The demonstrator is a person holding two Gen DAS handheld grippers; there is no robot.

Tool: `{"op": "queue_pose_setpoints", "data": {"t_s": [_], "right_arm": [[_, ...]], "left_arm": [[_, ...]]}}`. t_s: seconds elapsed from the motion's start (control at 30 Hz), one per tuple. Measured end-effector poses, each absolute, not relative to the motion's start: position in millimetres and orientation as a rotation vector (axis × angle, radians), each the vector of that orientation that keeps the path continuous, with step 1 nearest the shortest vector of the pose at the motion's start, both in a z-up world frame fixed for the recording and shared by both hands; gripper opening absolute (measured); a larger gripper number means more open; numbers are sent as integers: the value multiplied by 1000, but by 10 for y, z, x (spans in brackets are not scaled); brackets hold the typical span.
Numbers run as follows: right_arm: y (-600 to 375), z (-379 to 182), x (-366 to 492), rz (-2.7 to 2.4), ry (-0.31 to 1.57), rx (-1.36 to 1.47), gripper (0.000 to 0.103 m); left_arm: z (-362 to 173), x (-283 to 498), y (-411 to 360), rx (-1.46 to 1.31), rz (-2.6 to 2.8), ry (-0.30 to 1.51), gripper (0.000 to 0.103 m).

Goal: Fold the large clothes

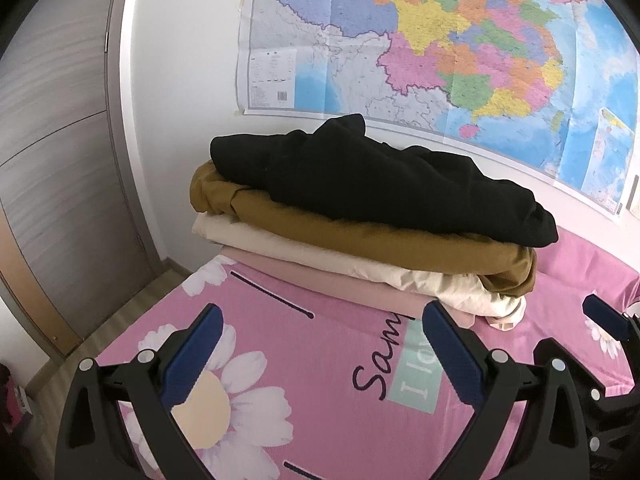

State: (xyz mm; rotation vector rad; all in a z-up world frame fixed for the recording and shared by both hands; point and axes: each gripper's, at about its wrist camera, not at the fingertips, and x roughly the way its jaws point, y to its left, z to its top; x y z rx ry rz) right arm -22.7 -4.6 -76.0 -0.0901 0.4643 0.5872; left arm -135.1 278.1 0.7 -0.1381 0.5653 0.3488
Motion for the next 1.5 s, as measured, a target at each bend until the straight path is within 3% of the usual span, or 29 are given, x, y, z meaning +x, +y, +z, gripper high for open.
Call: {"op": "queue_pose_setpoints", "data": {"t_s": [1.5], "right_arm": [[-153, -852, -405, 550, 478, -84, 98]], "left_arm": [[-109, -1517, 2609, -119, 358, 583, 97]]}}
